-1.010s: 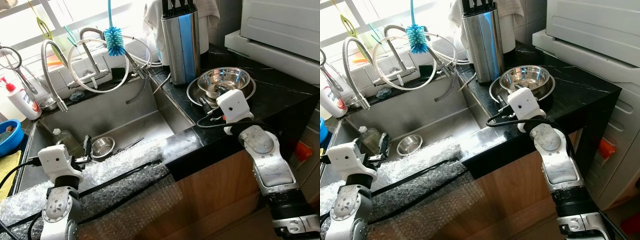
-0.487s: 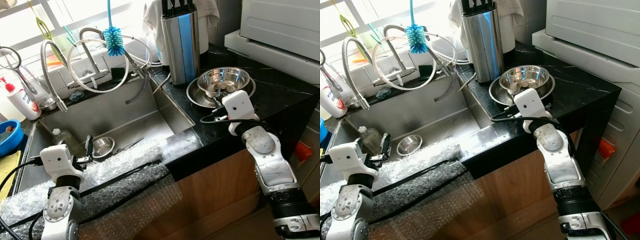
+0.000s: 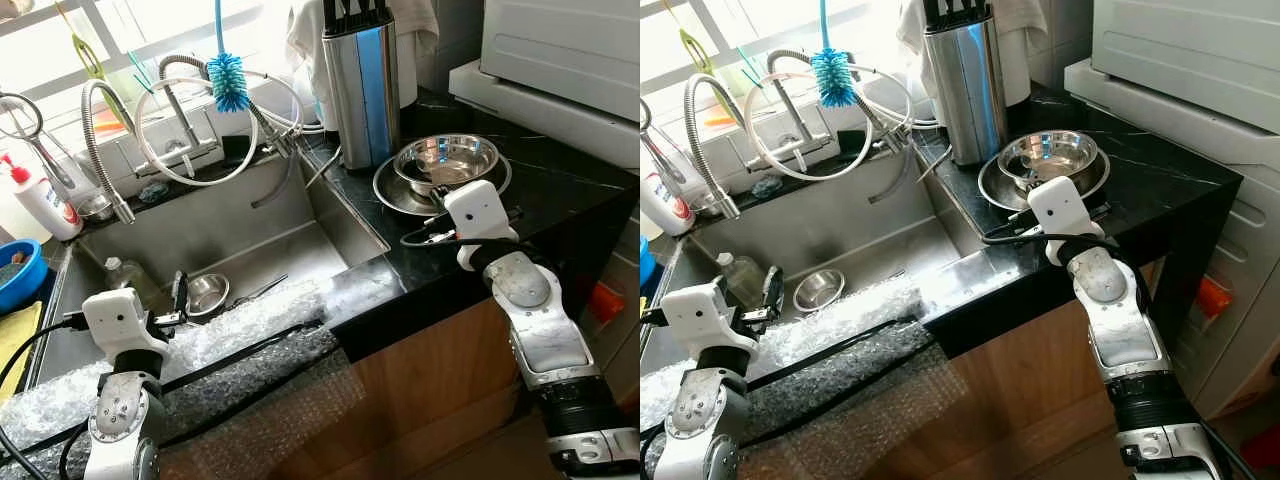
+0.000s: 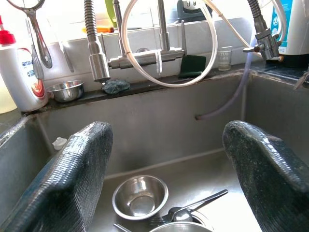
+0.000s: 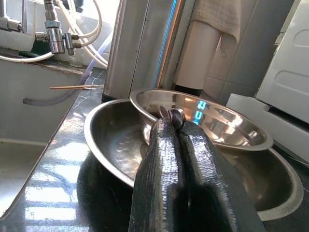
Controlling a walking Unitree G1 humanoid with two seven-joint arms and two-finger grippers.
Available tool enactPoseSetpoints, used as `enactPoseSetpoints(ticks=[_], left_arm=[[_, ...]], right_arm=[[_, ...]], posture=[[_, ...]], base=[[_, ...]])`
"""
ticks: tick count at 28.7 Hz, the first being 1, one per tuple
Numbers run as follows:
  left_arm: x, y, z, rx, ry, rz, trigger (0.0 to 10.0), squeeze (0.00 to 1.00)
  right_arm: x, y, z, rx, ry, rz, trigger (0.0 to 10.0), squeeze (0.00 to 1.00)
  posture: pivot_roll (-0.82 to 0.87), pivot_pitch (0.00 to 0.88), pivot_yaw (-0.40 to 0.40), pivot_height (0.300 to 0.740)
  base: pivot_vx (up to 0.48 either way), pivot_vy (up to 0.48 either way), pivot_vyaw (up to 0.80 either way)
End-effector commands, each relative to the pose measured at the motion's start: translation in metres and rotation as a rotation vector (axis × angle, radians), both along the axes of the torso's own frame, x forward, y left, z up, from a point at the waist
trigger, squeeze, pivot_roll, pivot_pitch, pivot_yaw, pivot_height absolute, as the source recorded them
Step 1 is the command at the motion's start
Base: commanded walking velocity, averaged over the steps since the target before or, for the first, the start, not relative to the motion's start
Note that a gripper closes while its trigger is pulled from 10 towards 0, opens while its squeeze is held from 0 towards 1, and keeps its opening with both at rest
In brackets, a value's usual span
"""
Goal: Kitchen organization
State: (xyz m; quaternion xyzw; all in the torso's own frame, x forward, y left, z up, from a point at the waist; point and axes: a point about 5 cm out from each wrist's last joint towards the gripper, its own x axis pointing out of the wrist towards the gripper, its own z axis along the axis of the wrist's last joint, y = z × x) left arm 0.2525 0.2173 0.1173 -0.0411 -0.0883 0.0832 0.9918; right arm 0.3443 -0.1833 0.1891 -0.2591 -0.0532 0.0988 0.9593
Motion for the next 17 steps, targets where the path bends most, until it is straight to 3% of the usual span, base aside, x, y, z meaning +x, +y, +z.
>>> enactPoseSetpoints(ticks=[1, 2, 10, 17], left_arm=[[0.002, 0.006, 0.002, 0.027, 0.011, 0.021, 10.0, 0.0], [0.002, 0.006, 0.002, 0.027, 0.01, 0.022, 10.0, 0.0], [0.004, 0.007, 0.003, 0.024, 0.002, 0.029, 10.0, 0.0], [0.004, 0.007, 0.004, 0.019, -0.007, 0.03, 10.0, 0.0]], right_arm=[[0.002, 0.009, 0.005, 0.007, -0.02, 0.03, 3.5, 0.0], [0.002, 0.009, 0.006, 0.006, -0.021, 0.03, 9.7, 0.0], [0.003, 0.007, 0.015, -0.003, -0.069, 0.007, 10.0, 0.0], [0.002, 0.01, 0.055, 0.013, -0.238, -0.045, 10.0, 0.0]], posture=[[-0.15, 0.0, 0.237, 0.74], [-0.15, 0.0, 0.237, 0.74], [-0.14, 0.0, 0.236, 0.74], [-0.15, 0.0, 0.237, 0.74]], base=[[0.0, 0.0, 0.0], [0.0, 0.0, 0.0], [0.0, 0.0, 0.0], [0.0, 0.0, 0.0]])
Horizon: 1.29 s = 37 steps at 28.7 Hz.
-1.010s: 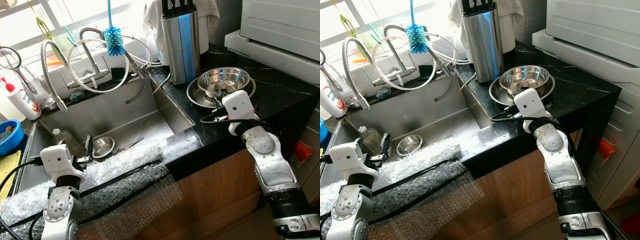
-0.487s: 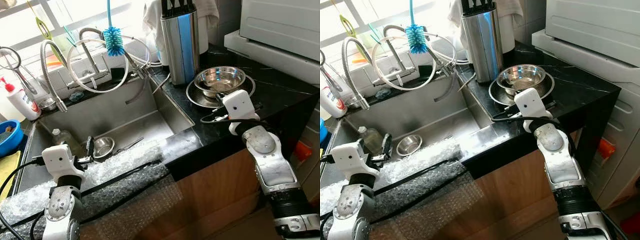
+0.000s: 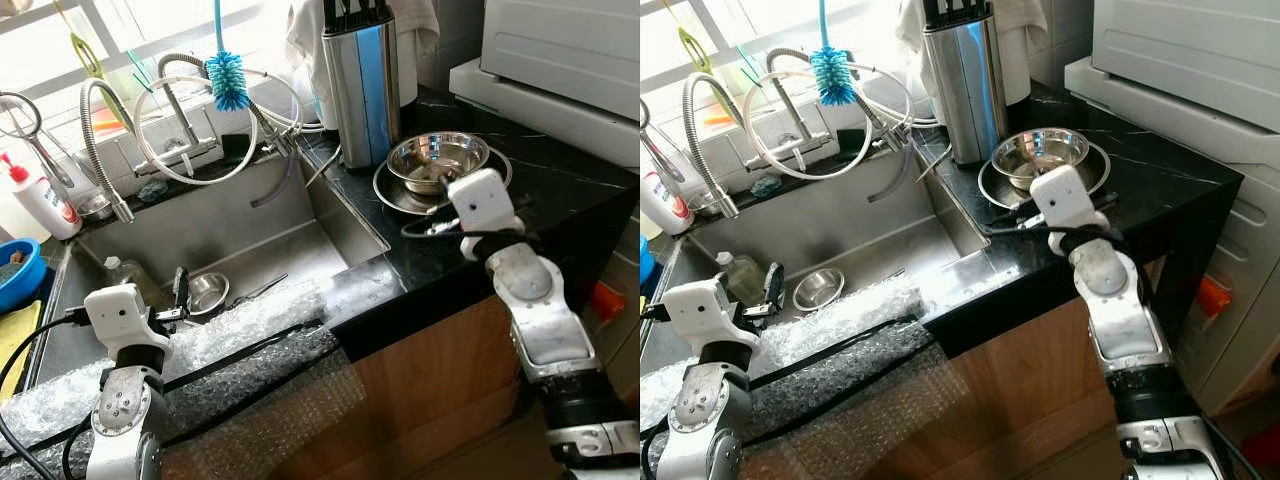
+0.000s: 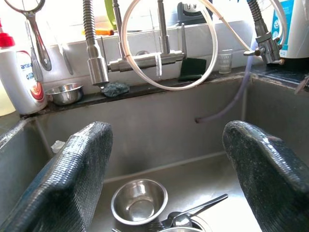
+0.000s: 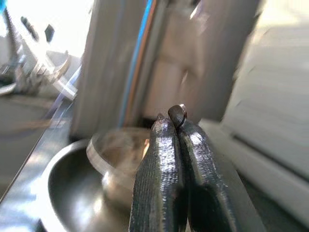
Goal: Kitchen organization
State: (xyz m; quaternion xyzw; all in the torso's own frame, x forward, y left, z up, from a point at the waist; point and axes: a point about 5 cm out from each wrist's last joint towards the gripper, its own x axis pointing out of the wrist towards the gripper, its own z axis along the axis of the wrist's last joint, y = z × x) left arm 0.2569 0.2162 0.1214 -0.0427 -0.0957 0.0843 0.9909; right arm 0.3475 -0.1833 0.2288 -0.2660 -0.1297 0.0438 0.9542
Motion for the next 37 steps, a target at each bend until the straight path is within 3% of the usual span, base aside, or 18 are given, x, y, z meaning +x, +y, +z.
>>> enactPoseSetpoints(ticks=[1, 9, 14, 18, 23, 27, 31, 35, 36, 37], left_arm=[[0.0, 0.008, 0.0, 0.02, 0.008, 0.028, 10.0, 0.0], [0.001, 0.006, 0.001, 0.014, 0.002, 0.028, 10.0, 0.0], [0.001, 0.005, 0.002, 0.016, -0.005, 0.032, 10.0, 0.0], [0.004, 0.002, 0.008, 0.084, -0.033, 0.0, 10.0, 0.0], [0.01, -0.005, 0.017, 0.125, -0.065, -0.033, 10.0, 0.0], [0.018, -0.021, 0.036, 0.203, -0.138, -0.12, 10.0, 0.0], [0.025, -0.046, 0.058, 0.256, -0.224, -0.243, 10.0, 0.0], [0.025, -0.048, 0.059, 0.26, -0.23, -0.25, 10.0, 0.0], [0.027, -0.065, 0.068, 0.258, -0.278, -0.329, 10.0, 0.0], [0.027, -0.065, 0.068, 0.258, -0.278, -0.329, 10.0, 0.0]], right_arm=[[-0.001, 0.01, 0.02, 0.006, -0.076, 0.018, 10.0, 0.0], [-0.007, 0.035, 0.042, 0.028, -0.131, 0.128, 10.0, 0.0], [-0.015, 0.065, 0.045, 0.083, -0.082, 0.312, 10.0, 0.0], [-0.023, 0.087, 0.042, 0.177, -0.016, 0.47, 10.0, 0.0], [-0.026, 0.098, 0.038, 0.415, 0.093, 0.574, 10.0, 0.0], [-0.027, 0.1, 0.036, 0.531, 0.139, 0.61, 10.0, 0.0], [-0.025, 0.101, 0.029, 0.566, 0.197, 0.616, 10.0, 0.0], [-0.026, 0.101, 0.029, 0.577, 0.211, 0.62, 10.0, 0.0], [-0.025, 0.104, 0.021, 0.582, 0.246, 0.607, 10.0, 0.0], [-0.025, 0.104, 0.021, 0.582, 0.246, 0.607, 10.0, 0.0]], posture=[[-0.15, 0.0, 0.236, 0.74], [-0.14, 0.0, 0.23, 0.74], [-0.14, 0.0, 0.223, 0.74], [-0.14, 0.0, 0.215, 0.74], [-0.14, 0.0, 0.21, 0.74], [-0.14, 0.0, 0.203, 0.74], [-0.14, 0.0, 0.203, 0.74], [-0.14, 0.0, 0.203, 0.74], [-0.14, 0.0, 0.205, 0.74], [-0.14, 0.0, 0.205, 0.74]], base=[[0.0, 0.0, 0.0], [0.0, 0.0, 0.0], [0.0, 0.0, 0.0], [0.0, 0.0, 0.0], [0.0, 0.0, 0.0], [0.0, 0.0, 0.0], [0.0, 0.0, 0.0], [0.0, 0.0, 0.0], [0.0, 0.0, 0.0], [0.0, 0.0, 0.0]])
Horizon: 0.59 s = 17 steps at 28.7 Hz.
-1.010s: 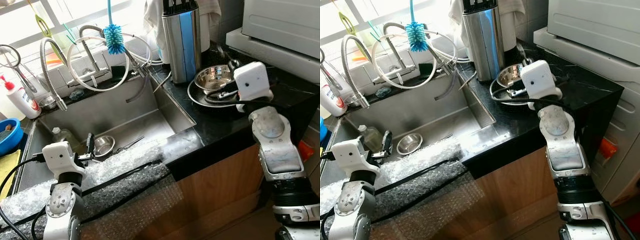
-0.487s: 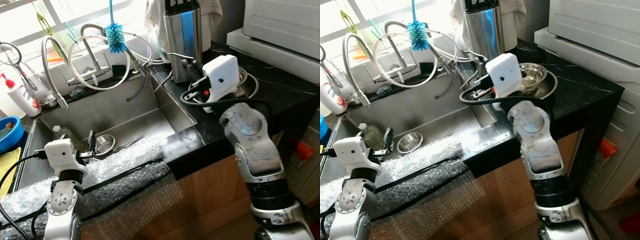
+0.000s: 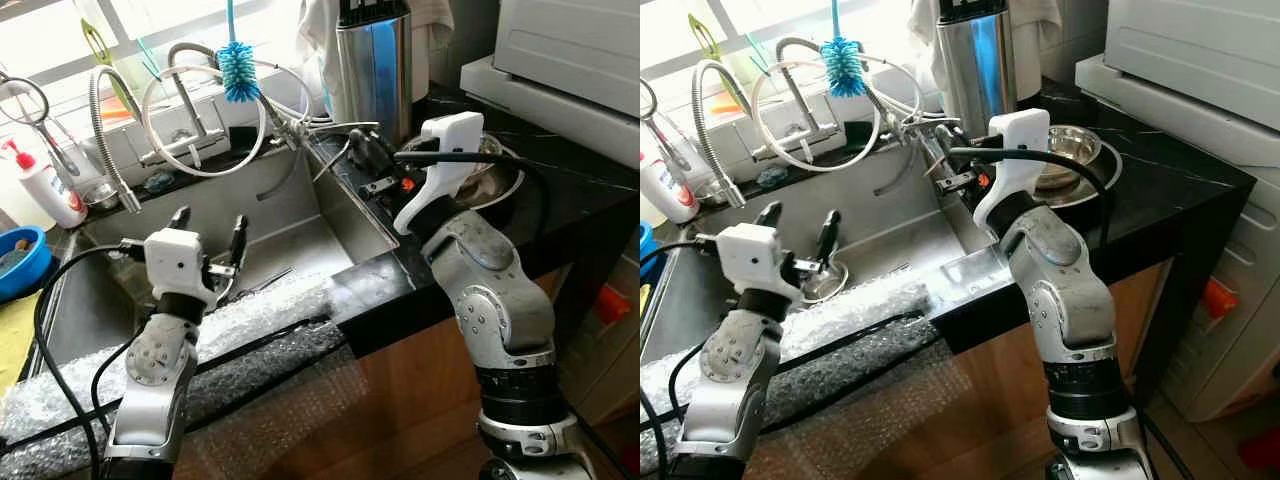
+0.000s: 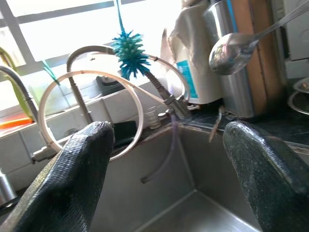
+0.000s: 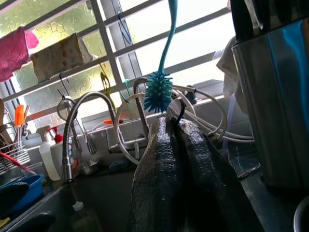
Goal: Kitchen organization
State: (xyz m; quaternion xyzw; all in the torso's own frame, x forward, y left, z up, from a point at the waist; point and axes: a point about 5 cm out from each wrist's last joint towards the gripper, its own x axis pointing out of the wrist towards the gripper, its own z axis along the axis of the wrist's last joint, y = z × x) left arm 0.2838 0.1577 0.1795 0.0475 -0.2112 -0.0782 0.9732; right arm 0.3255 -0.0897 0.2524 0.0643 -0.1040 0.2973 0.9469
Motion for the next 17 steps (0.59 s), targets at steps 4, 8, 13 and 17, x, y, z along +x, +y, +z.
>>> enactPoseSetpoints(ticks=[4, 8, 13, 17], left_arm=[[0.001, -0.02, 0.018, 0.018, -0.066, -0.104, 10.0, 0.0], [0.001, -0.025, 0.02, 0.018, -0.069, -0.135, 10.0, 0.0], [0.0, -0.033, 0.019, 0.051, -0.072, -0.184, 10.0, 0.0], [-0.002, -0.041, 0.016, 0.117, -0.078, -0.231, 10.0, 0.0]], right_arm=[[-0.002, 0.012, -0.009, 0.007, 0.064, 0.054, 10.0, 0.0], [-0.002, 0.014, -0.015, 0.008, 0.1, 0.065, 10.0, 0.0], [-0.004, 0.019, -0.021, 0.0, 0.135, 0.092, 10.0, 0.0], [-0.007, 0.024, -0.021, 0.001, 0.145, 0.122, 10.0, 0.0]], posture=[[-0.14, 0.0, 0.208, 0.74], [-0.14, 0.0, 0.208, 0.74], [-0.14, 0.0, 0.209, 0.74], [-0.15, 0.0, 0.21, 0.74]], base=[[0.0, 0.0, 0.0], [0.0, 0.0, 0.0], [0.0, 0.0, 0.0], [0.0, 0.0, 0.0]])
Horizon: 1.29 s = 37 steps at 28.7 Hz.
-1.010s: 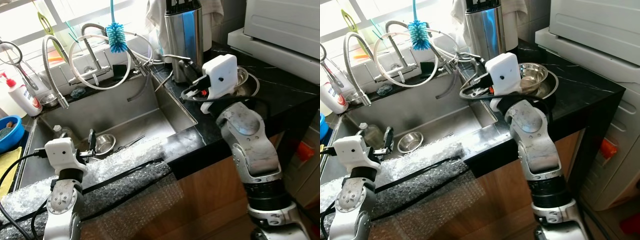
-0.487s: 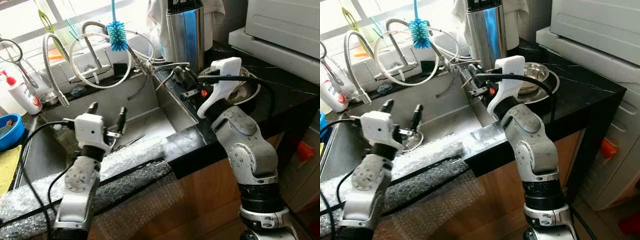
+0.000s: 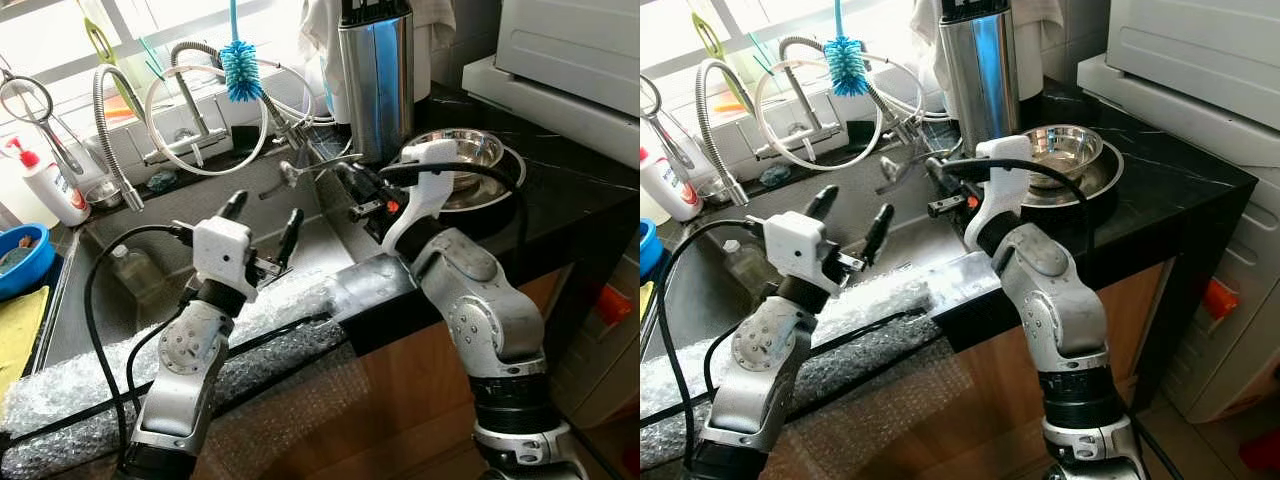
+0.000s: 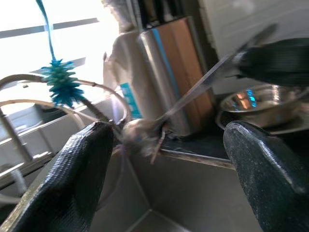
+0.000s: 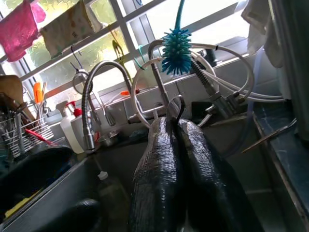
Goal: Kitchen organization
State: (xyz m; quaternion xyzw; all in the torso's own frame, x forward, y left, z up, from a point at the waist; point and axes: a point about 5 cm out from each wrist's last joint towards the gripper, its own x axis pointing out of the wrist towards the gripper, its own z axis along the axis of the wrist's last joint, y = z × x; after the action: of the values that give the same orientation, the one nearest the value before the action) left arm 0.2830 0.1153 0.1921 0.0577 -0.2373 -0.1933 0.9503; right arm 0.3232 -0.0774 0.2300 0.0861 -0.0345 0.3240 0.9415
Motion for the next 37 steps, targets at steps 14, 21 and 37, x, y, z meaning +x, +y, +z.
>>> enactPoseSetpoints(ticks=[14, 21, 37], left_arm=[[-0.002, -0.009, 0.002, 0.097, -0.046, -0.019, 10.0, 0.0], [0.003, -0.007, 0.001, 0.12, -0.043, 0.024, 10.0, 0.0], [0.013, 0.0, 0.001, 0.074, -0.025, 0.122, 10.0, 0.0]], right_arm=[[-0.013, 0.024, -0.001, 0.011, 0.036, 0.143, 10.0, 0.0], [-0.017, 0.031, -0.001, 0.013, 0.048, 0.169, 10.0, 0.0], [-0.022, 0.039, 0.001, 0.035, 0.055, 0.2, 10.0, 0.0]], posture=[[-0.14, 0.0, 0.209, 0.74], [-0.14, 0.0, 0.21, 0.74], [-0.15, 0.0, 0.215, 0.74]], base=[[0.0, 0.0, 0.0], [0.0, 0.0, 0.0], [0.0, 0.0, 0.0]])
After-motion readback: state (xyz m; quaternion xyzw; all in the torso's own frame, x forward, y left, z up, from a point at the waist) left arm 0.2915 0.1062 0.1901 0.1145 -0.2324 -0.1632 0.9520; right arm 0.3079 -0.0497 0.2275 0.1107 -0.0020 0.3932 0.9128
